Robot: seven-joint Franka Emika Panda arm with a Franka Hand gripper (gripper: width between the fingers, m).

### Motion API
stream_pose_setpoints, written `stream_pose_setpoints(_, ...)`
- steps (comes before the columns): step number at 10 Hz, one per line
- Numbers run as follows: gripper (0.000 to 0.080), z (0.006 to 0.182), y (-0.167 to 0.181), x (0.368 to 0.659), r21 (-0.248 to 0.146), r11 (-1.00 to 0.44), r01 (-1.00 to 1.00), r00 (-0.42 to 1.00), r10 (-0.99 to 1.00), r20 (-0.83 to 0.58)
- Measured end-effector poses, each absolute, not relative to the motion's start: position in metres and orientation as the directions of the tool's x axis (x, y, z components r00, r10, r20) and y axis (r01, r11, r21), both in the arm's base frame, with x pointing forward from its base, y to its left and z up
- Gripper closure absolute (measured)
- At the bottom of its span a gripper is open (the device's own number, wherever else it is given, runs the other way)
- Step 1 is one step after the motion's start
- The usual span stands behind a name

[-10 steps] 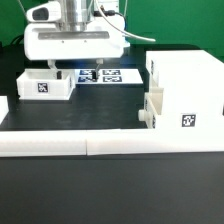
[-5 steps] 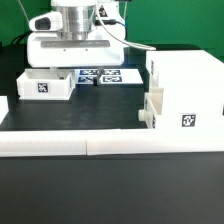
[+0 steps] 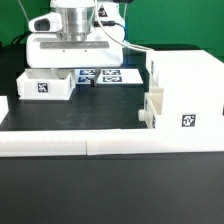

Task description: Assemble drawer

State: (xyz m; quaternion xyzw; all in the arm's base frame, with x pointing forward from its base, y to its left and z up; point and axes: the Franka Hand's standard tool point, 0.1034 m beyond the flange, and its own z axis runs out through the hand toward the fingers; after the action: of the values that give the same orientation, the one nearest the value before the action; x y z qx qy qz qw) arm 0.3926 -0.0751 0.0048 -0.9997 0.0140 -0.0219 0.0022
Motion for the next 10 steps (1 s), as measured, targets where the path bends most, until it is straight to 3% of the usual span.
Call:
stream_pose_setpoints(1, 0.0353, 0.0048, -0.0751, 0.3926, -0.005, -1.000, -0.028, 0.999, -0.028, 0.044)
stream_pose_setpoints(3, 0.0672, 0.0048, -0.0751, 0.3926, -0.005, -1.000, -0.028, 0.999, -0.028, 0.044)
stream_pose_setpoints(4, 0.0758, 0.0048, -0.0750, 0.3926, -0.005, -1.000, -0.027, 0.999, -0.027, 0.043)
stream_pose_setpoints(10, 0.0758, 0.0047, -0.0749, 0.3926, -0.005, -1.000, -0.027, 0.999, -0.027, 0.043)
